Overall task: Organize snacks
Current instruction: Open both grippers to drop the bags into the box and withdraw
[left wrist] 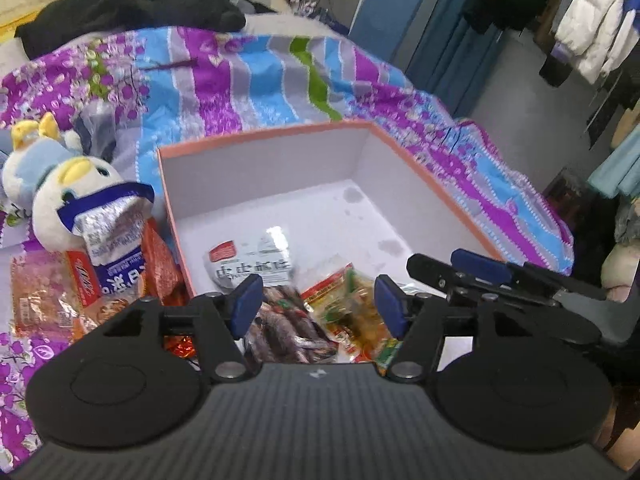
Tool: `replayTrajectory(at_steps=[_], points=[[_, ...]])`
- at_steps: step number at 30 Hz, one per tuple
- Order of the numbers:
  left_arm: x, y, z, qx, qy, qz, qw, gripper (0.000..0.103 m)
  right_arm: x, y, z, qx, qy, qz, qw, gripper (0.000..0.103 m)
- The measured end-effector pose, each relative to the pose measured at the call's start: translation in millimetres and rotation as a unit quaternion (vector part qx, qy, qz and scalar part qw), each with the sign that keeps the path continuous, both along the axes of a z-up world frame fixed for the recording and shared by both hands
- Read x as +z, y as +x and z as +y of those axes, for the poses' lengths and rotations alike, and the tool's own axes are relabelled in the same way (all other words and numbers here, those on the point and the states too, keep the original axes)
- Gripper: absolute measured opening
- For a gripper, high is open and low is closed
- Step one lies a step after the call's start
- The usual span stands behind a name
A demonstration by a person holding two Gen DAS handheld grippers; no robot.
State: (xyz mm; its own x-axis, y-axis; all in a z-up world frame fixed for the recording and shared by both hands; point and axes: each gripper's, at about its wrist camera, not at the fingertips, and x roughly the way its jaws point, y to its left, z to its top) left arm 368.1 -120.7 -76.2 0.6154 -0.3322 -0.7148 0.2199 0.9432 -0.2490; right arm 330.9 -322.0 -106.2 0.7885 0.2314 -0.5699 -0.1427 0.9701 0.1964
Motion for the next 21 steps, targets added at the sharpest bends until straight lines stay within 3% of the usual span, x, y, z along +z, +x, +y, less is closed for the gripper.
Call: replayTrajectory(at_steps=[14,21], points=[[86,-110,42,0.029,-0.008,-0.083,0.9961,0.067,75,-87,21,0.002,0.01,-0.079,0.997,0.054],[106,-172,66,0.052,-0.017,-0.123,0.9909,0.067,88,-138,36,0.01,0.024,-0.104,0.994,0.054]])
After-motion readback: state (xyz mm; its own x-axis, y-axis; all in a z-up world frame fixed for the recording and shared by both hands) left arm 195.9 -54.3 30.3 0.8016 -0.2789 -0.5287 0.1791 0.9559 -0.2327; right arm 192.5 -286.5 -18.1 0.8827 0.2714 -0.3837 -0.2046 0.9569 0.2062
